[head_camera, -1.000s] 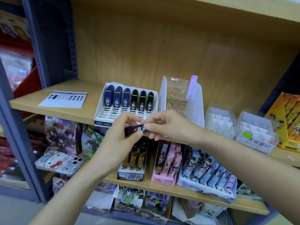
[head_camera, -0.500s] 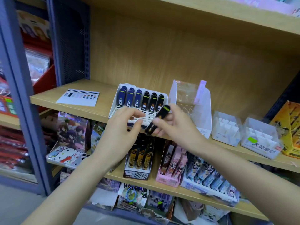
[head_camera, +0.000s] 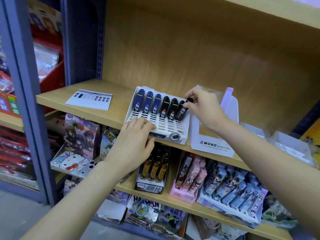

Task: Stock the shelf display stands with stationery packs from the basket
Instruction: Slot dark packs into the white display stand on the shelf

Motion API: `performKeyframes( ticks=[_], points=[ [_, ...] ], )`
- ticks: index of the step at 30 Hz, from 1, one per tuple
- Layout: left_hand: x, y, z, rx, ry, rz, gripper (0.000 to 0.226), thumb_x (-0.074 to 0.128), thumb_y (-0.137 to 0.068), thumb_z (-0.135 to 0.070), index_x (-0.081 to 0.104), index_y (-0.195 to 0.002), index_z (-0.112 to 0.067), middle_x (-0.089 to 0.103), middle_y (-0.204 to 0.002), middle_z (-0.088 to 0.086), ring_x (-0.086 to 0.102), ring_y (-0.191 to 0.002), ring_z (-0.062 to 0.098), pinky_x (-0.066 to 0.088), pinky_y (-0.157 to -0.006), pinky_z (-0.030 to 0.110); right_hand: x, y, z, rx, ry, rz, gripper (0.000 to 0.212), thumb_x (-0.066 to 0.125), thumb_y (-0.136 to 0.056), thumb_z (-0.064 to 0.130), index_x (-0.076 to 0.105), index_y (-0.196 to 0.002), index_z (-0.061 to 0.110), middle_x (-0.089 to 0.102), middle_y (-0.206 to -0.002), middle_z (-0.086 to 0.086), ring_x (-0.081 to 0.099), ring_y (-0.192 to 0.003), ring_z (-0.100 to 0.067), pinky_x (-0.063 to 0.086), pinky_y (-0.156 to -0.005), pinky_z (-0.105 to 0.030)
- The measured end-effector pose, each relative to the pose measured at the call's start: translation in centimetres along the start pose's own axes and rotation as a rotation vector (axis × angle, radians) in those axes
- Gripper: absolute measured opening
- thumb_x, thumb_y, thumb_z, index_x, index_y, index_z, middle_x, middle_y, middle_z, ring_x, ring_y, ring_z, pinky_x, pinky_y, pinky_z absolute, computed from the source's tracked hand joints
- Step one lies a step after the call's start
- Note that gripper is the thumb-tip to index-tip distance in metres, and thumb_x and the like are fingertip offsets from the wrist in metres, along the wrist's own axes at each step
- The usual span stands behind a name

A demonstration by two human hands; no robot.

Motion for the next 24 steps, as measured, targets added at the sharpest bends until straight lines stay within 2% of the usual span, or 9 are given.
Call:
performKeyframes(
  ticks=[3,6,11,16,18,21,24],
  points=[
    [-0.1,0.1,0.3,-0.018,0.013,-0.019,0.03,0.049,-0.096,-0.025,0.055,-0.124,-0.017,0.049,-0.12,-0.003,0.039,-0.12,0.016,0.019,-0.1,0.024,0.4,-0.5,0.2,-0.032,0.073,0.077,0.012,0.068,-0.085,0.015,0.066,-0.097,0.014,0.068,-0.088,-0.005,0.06,-0.087,-0.02,0.048,-0.083,-0.037],
    [-0.3,0.2,0.6,-0.036,0.015,-0.055,0.028,0.049,-0.095,-0.024,0.056,-0.122,-0.016,0.048,-0.115,-0.003,0.038,-0.116,0.016,0.019,-0.097,0.024,0.1,-1.0,0.4,-0.044,0.103,0.139,0.009,0.068,-0.084,0.013,0.068,-0.094,0.013,0.068,-0.088,-0.012,0.061,-0.088,-0.024,0.046,-0.081,-0.035],
    [-0.3,0.2,0.6,-0.052,0.007,-0.074,0.028,0.05,-0.095,-0.023,0.058,-0.12,-0.014,0.048,-0.11,-0.001,0.041,-0.112,0.017,0.025,-0.096,0.028,0.4,-1.4,0.1,-0.064,0.183,0.213,0.015,0.072,-0.082,0.015,0.066,-0.096,0.013,0.066,-0.091,-0.005,0.059,-0.09,-0.022,0.041,-0.074,-0.027],
    [-0.5,0.1,0.5,-0.048,-0.015,-0.067,0.029,0.047,-0.096,-0.025,0.056,-0.122,-0.016,0.047,-0.112,-0.002,0.039,-0.112,0.016,0.024,-0.094,0.027,0.8,-1.9,0.4,-0.115,0.382,0.145,0.022,0.073,-0.081,0.024,0.067,-0.098,0.012,0.059,-0.092,-0.003,0.047,-0.099,-0.025,0.026,-0.084,-0.028],
    [-0.6,0.0,0.5,-0.045,-0.025,-0.069,0.03,0.046,-0.097,-0.026,0.055,-0.123,-0.017,0.047,-0.113,-0.003,0.039,-0.113,0.016,0.024,-0.094,0.026,0.9,-1.8,0.8,-0.127,0.403,0.147,0.023,0.073,-0.08,0.025,0.068,-0.099,0.012,0.063,-0.094,-0.004,0.047,-0.097,-0.022,0.028,-0.087,-0.03],
    [-0.7,-0.2,0.3,-0.044,-0.034,-0.073,0.03,0.046,-0.096,-0.027,0.055,-0.123,-0.017,0.047,-0.114,-0.003,0.039,-0.114,0.017,0.024,-0.094,0.027,0.9,-1.6,0.9,-0.123,0.394,0.148,0.023,0.074,-0.08,0.024,0.07,-0.099,0.013,0.066,-0.095,-0.006,0.052,-0.095,-0.024,0.029,-0.079,-0.026],
    [-0.7,-0.5,0.2,-0.041,-0.052,-0.075,0.029,0.045,-0.096,-0.027,0.054,-0.123,-0.018,0.047,-0.114,-0.003,0.039,-0.114,0.017,0.024,-0.094,0.027,1.4,-1.5,0.7,-0.1,0.388,0.184,0.021,0.074,-0.08,0.022,0.07,-0.099,0.013,0.064,-0.097,-0.009,0.054,-0.097,-0.028,0.04,-0.08,-0.032]
  ],
)
Point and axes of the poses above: each hand's wrist, its own y-axis away from the middle knuckle, its own x-axis out of the palm, z = x × y, the point moved 6 cm from there along -y, towards the middle knuckle
